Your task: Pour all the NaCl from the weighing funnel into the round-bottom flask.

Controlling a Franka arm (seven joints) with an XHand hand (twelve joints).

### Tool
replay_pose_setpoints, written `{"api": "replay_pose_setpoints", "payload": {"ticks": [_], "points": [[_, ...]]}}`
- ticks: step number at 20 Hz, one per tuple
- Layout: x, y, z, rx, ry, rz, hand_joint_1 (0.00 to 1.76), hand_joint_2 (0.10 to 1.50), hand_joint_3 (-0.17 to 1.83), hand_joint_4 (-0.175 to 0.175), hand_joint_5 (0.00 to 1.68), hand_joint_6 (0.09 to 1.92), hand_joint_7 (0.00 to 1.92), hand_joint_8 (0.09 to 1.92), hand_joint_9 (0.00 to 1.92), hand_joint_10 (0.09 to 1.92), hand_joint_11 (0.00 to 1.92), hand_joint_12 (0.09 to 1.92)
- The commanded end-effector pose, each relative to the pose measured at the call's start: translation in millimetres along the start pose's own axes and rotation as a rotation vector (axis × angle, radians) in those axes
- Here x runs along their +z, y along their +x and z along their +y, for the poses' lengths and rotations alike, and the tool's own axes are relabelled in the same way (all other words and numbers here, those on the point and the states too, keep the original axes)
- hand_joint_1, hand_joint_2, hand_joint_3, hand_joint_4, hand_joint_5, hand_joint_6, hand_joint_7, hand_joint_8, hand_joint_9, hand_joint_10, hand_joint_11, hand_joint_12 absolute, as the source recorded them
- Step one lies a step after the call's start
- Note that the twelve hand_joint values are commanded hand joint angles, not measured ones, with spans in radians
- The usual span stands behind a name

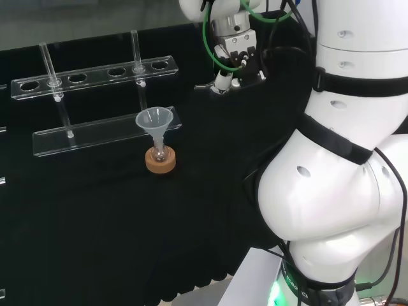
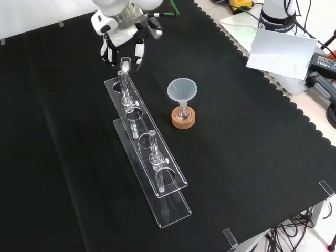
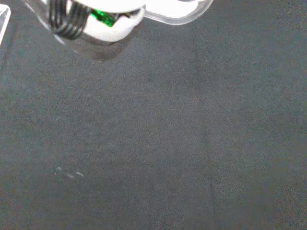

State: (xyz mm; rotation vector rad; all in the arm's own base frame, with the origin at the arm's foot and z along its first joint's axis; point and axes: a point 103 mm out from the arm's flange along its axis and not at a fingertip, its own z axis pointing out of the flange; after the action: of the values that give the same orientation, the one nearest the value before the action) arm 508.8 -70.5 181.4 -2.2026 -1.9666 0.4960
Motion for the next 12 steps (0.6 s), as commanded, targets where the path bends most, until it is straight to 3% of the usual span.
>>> {"api": "replay_pose_setpoints", "payload": {"ticks": [1, 12], "points": [[-12.0, 4.5, -32.3, 0.023, -0.018, -0.035, 1.13, 0.74, 0.46, 0.175, 1.33, 0.48, 0.66, 0.69, 1.08, 0.29, 1.03, 0.93], [-28.5, 23.2, -86.7, 0.032, -0.032, -0.087, 1.13, 0.74, 0.46, 0.175, 1.33, 0.48, 0.65, 0.68, 1.09, 0.29, 1.03, 0.93]]}}
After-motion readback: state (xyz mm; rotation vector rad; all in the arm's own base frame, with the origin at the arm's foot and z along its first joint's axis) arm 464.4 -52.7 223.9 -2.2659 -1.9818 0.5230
